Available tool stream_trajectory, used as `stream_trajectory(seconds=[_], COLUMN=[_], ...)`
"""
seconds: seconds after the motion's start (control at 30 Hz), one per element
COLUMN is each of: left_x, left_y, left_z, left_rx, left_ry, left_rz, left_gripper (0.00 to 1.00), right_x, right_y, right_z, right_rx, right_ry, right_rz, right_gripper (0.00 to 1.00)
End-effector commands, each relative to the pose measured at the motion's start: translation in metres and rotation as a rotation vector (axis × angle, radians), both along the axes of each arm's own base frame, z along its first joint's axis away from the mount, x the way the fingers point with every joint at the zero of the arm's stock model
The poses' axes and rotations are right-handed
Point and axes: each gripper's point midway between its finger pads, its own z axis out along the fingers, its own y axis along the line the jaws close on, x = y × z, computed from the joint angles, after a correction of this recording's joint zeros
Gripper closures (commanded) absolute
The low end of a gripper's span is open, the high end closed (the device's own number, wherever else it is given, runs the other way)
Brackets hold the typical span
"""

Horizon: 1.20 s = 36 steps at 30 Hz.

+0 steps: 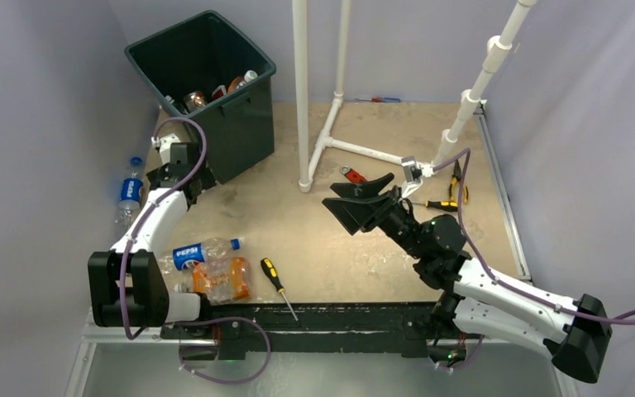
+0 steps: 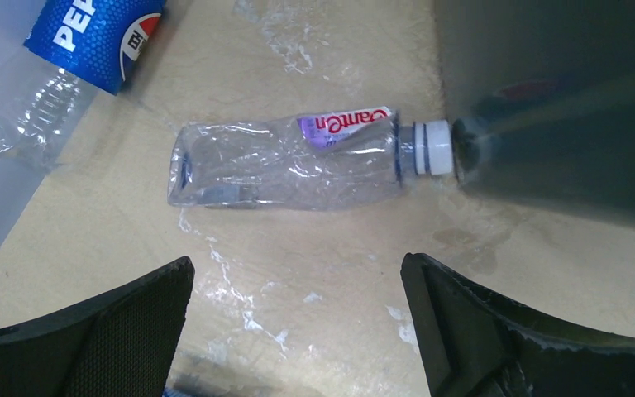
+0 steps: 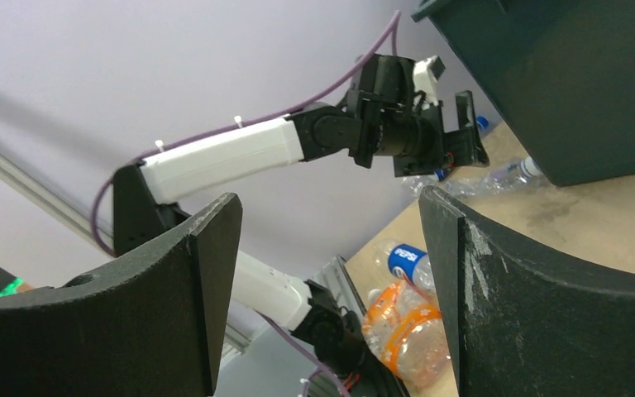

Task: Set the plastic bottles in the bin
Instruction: Pick up the plastic bottle at the center of the board.

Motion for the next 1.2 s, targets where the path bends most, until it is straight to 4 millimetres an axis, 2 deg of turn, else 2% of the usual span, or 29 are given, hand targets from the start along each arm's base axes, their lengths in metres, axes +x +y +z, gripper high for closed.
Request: stream_trajectory(seconds=[0.0,0.07,0.17,0.37,0.5,0.63,0.73,0.8,0.97,1.17], left_x=[0.011,0.006,-0.006,-0.048,-0.088,-0.138,-0.159,-0.164,-0.16,-0.155], left_y=[0.015,0.017,0.012,-0.004,0.004,-0.006,-0.011,-0.015,-0.026,-0.027], left_z=[-0.016,-0.026,-0.024,0.003,0.034,0.008,-0.008,-0.015,-0.037,-0.065], left_rx=[-0.034,-0.073,-0.123,-0.295,-0.305,-0.356,-0.375,-0.396,-0.47,-0.458], left_ry=[-0.043,-0.042,-0.075,-0.174,-0.251,-0.085,-0.02,-0.021,-0.024,0.049], left_rz=[0.003,0.029,0.061,0.23,0.391,0.561,0.614,0.613,0.614,0.627], left_gripper=[0.05,0.06,0.06,0.05,0.01,0.01,0.01,0.01,0.01,0.01], right_x=[0.005,0.007,0.004,-0.003,-0.003,0.002,0.004,0.003,-0.001,-0.001], right_y=[0.013,0.012,-0.003,-0.014,-0.013,-0.005,0.004,0.012,0.024,0.021], right_z=[-0.006,-0.005,0.0,-0.005,-0.007,-0.012,-0.013,-0.012,-0.015,-0.025], right_rx=[-0.071,-0.114,-0.066,-0.079,-0.096,-0.112,-0.118,-0.121,-0.109,-0.111], right_ry=[-0.047,-0.104,-0.133,-0.124,-0.107,-0.07,-0.05,-0.045,-0.011,0.017], right_rz=[0.008,-0.024,-0.063,-0.07,-0.066,-0.05,-0.024,0.006,0.075,0.07], right_gripper=[0.2,0.2,0.2,0.19,0.19,0.19,0.2,0.2,0.21,0.21])
